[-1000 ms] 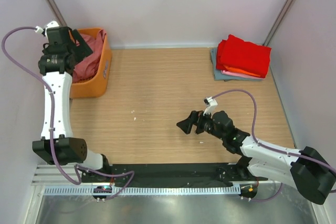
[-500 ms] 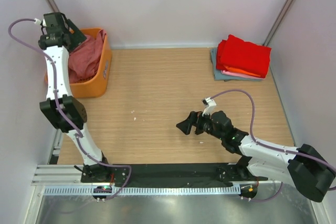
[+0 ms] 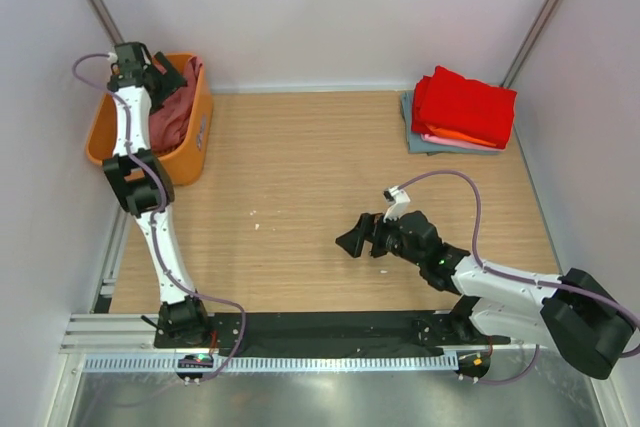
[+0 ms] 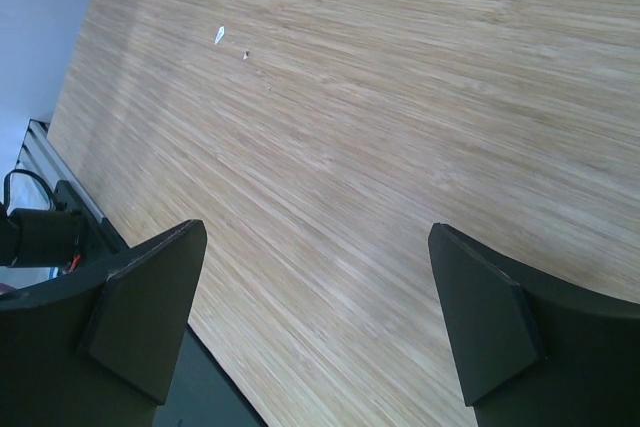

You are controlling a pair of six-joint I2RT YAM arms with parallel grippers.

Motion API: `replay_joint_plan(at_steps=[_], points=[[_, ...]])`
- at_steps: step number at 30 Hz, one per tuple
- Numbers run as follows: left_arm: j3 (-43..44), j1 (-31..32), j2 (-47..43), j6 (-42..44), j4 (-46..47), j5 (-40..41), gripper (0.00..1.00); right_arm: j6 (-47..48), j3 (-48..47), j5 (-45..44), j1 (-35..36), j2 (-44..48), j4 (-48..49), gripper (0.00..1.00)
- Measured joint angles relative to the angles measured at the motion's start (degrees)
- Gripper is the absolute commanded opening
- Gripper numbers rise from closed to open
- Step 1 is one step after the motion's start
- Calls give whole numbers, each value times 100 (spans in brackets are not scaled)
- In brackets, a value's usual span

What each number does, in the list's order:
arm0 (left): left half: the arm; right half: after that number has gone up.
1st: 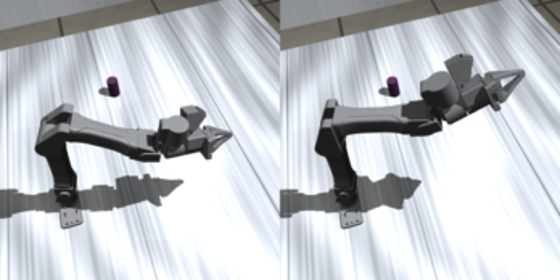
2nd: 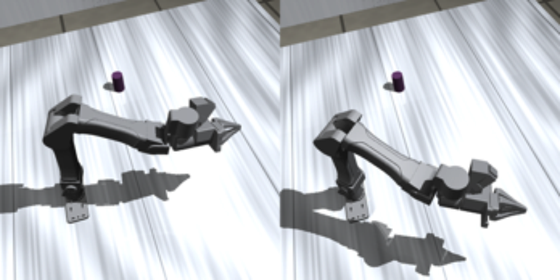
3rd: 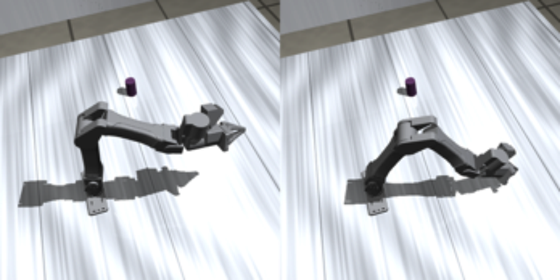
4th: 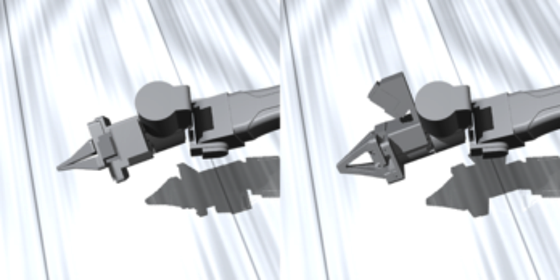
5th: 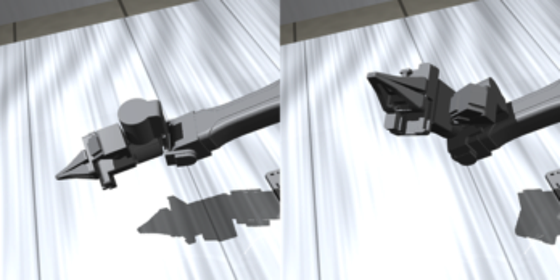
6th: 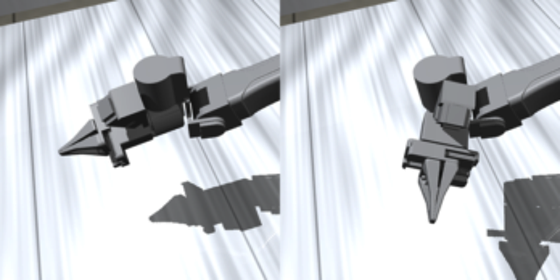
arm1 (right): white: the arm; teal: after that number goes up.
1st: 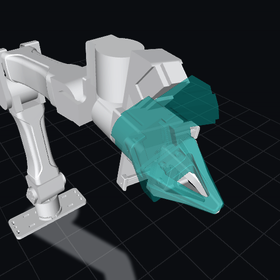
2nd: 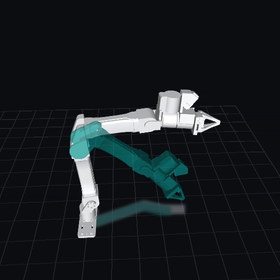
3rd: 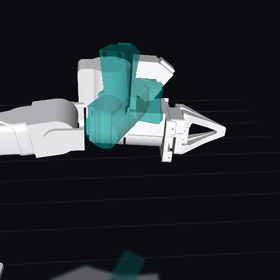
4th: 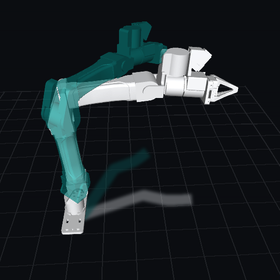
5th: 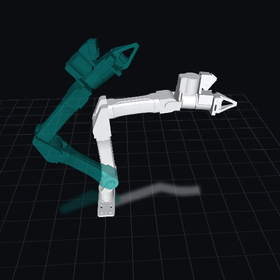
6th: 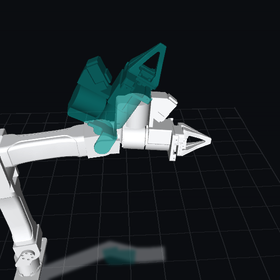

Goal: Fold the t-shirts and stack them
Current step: Grab the tshirt from the pile, then move the tshirt to the center of the board

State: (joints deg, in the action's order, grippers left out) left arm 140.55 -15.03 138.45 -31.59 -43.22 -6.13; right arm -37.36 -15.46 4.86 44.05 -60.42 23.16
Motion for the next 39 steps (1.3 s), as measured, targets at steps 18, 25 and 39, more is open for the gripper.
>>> replay_joint_plan(at_steps=[18,25,39], points=[[264,20,1128,-841,1329,-693,0,-262,0,621,-713,-420,407,100],[186,153,-116,-769,1209,-437,0,-354,0,785,-817,-446,595,100],[-87,1665,-4419,-699,1987,-1764,6,-450,350,776,-828,297,695,100]])
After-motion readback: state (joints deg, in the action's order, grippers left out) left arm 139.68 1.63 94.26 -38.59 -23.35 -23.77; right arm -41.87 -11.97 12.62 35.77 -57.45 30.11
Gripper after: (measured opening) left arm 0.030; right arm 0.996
